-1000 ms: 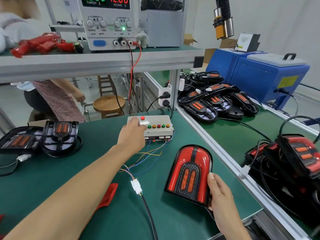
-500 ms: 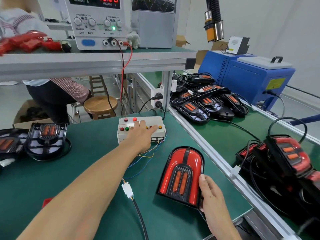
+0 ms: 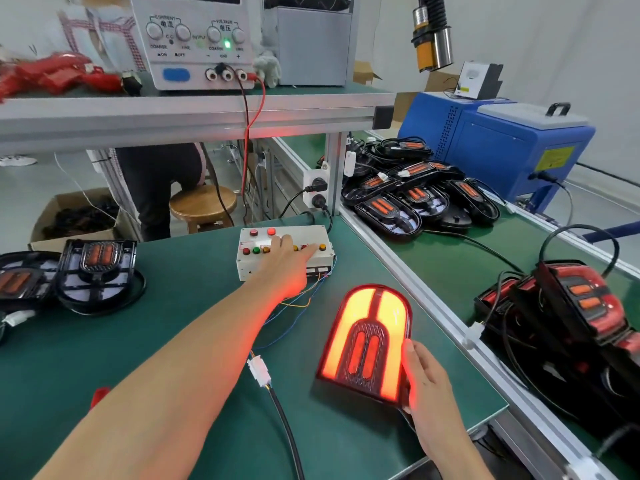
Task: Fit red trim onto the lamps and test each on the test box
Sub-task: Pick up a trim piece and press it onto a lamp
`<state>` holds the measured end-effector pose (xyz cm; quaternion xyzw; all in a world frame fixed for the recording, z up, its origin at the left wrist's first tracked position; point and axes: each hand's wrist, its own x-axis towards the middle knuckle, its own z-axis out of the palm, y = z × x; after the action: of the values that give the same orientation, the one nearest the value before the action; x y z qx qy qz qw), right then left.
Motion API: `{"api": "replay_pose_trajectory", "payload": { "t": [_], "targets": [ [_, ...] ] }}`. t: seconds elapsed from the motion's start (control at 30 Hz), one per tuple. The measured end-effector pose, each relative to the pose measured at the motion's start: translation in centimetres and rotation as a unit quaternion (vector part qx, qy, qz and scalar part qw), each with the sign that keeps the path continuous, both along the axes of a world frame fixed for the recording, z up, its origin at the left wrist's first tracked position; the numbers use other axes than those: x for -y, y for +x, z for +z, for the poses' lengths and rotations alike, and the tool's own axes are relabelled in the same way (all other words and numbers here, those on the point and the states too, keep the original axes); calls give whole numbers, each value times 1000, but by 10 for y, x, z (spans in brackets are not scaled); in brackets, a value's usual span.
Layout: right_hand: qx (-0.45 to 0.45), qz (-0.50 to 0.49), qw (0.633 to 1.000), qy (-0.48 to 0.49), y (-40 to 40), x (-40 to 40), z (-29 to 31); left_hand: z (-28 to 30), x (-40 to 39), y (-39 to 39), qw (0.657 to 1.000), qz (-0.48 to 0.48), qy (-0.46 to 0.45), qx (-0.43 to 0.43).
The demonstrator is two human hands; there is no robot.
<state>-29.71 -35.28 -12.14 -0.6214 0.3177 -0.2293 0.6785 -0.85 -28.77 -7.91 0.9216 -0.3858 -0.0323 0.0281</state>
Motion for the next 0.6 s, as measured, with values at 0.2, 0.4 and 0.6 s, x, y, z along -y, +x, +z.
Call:
{"api": "replay_pose_trajectory", "payload": {
  "t": [0.2,0.4,0.6],
  "targets": [
    [7,-12,1000,20,2,-2,2,-2,4,3,1000,6,9,-2],
    [-11,0,1000,7,-2,-2,3,10,-6,-4,997,-13,19,-75],
    [-51,-20,998,10,1,-1,11,37,-75,-35,971,-48,-197,-124]
  ]
}}
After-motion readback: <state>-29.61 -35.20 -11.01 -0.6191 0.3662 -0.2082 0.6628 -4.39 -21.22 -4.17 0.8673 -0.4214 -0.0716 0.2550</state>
